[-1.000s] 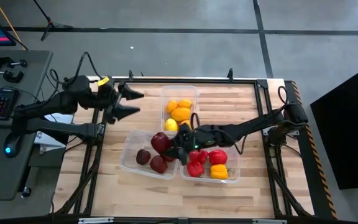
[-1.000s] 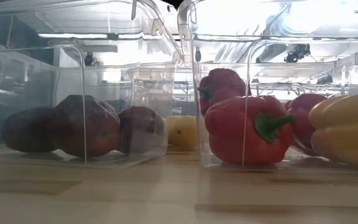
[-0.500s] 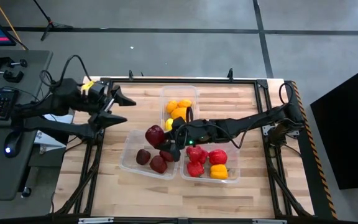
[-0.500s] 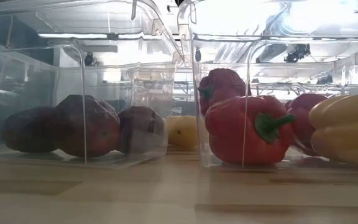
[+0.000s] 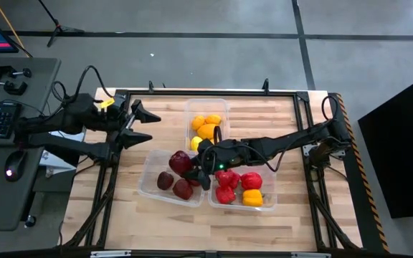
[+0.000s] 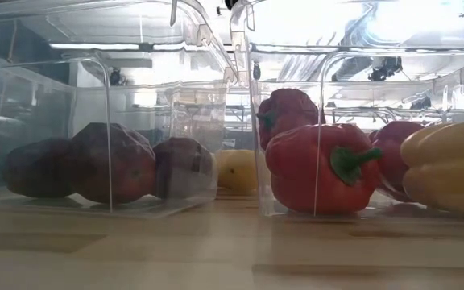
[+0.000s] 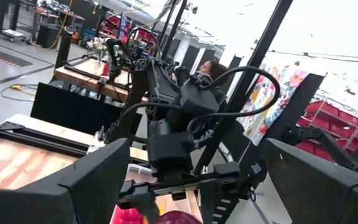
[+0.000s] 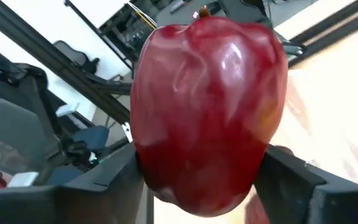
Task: Sort produce into baskets
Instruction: Put the red apple into the bottom left transparent bin, then return to Home Position
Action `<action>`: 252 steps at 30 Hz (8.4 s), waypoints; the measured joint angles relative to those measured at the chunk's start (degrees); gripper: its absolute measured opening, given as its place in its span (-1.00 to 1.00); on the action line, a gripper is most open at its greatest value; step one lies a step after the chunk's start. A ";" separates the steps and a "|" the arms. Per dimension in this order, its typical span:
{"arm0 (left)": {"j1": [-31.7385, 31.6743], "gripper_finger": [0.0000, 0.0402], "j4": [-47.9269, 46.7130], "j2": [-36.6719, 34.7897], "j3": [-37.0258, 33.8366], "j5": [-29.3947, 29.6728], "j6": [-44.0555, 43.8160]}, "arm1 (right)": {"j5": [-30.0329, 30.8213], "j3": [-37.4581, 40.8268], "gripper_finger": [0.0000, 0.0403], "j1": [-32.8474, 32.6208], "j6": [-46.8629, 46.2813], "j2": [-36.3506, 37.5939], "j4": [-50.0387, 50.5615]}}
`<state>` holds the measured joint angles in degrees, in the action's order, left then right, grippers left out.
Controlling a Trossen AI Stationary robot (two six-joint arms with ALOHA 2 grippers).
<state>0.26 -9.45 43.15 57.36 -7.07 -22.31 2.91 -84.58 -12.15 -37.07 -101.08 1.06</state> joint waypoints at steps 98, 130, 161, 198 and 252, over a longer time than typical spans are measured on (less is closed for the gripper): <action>0.22 0.77 10.37 -42.42 -56.69 5.73 -26.84 | 14.74 78.54 0.91 -6.13 5.98 98.85 -16.43; 0.19 0.77 10.18 -42.42 -56.63 6.66 -17.53 | -3.57 84.00 0.91 19.51 18.84 100.59 -12.09; 0.21 0.77 10.16 -42.90 -56.61 6.66 -17.53 | -11.95 84.00 0.91 10.85 21.85 99.51 -3.17; 0.52 0.77 10.23 -42.94 -56.61 6.66 -17.53 | -11.90 84.04 0.91 10.85 12.60 101.07 -3.37; 0.52 0.77 10.16 -42.70 -56.63 6.66 -17.53 | -11.88 84.08 0.91 10.87 12.49 100.41 -3.34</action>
<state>0.78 0.71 0.45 0.73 -0.40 -39.83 -8.97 -0.49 -1.28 -24.57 -0.67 -2.28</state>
